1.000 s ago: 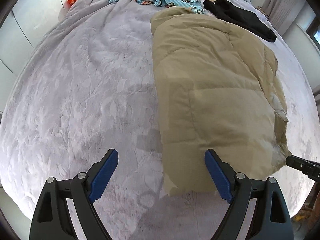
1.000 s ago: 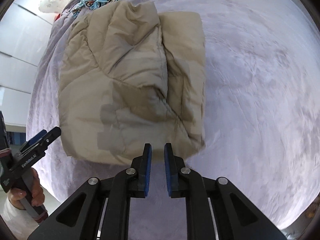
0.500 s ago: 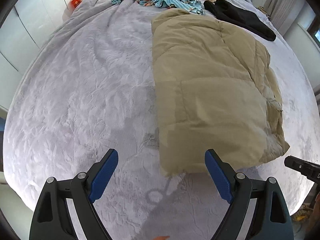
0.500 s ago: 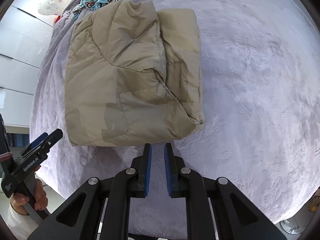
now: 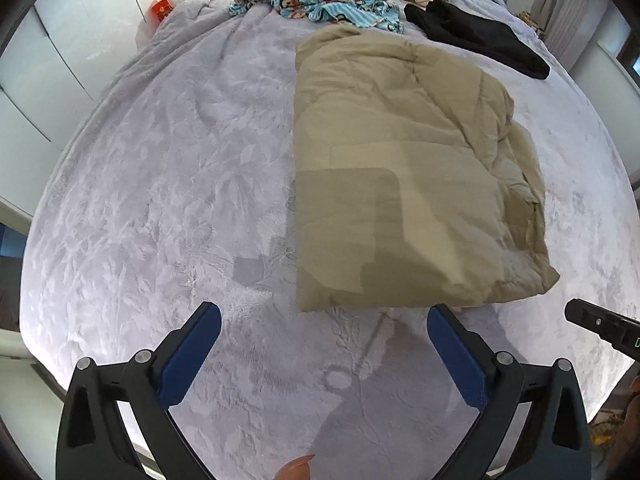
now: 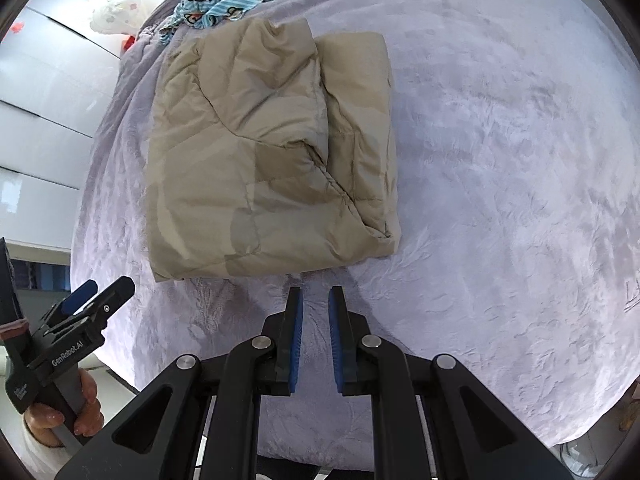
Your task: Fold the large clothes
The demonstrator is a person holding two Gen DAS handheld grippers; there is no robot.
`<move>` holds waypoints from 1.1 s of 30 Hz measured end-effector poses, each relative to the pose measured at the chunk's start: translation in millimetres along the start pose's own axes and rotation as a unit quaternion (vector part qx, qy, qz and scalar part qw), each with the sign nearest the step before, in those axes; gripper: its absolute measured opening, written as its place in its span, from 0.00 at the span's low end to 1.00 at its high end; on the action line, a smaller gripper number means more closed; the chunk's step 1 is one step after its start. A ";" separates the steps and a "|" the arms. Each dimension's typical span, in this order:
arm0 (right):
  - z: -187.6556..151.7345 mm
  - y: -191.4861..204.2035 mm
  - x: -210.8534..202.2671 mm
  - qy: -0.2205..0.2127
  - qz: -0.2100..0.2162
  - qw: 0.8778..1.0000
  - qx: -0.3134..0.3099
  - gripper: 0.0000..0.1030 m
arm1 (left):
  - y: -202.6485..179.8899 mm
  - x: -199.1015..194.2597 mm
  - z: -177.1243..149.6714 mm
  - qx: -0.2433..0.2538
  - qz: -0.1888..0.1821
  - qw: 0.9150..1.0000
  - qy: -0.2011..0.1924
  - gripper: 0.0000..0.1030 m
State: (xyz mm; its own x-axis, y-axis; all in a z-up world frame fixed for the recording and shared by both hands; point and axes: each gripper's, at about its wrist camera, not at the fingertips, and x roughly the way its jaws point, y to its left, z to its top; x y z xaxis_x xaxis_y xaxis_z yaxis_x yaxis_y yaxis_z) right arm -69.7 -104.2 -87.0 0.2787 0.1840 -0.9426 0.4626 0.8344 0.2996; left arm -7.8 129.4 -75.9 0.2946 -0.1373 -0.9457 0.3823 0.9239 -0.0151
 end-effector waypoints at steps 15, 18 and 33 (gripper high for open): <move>-15.2 13.7 -33.8 -0.020 -0.021 0.999 -0.043 0.56 | -13.1 -56.3 -29.9 -0.027 0.018 0.999 -0.027 1.00; -20.1 15.6 -44.8 -0.030 -0.024 0.998 -0.058 0.56 | -17.9 -68.0 -35.9 -0.033 0.018 0.999 -0.028 1.00; -20.2 33.2 -129.5 -0.163 -0.030 0.983 -0.084 1.00 | -21.0 -152.2 -22.4 -0.036 0.025 0.991 -0.123 1.00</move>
State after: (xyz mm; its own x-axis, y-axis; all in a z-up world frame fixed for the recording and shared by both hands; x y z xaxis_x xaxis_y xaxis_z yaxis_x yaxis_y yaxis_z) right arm -107.5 -89.9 42.1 0.5228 -0.0209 -0.8522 0.3477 0.9180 0.1908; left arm -80.3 138.9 61.1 0.5195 -0.1647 -0.8384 0.3011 0.9536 -0.0007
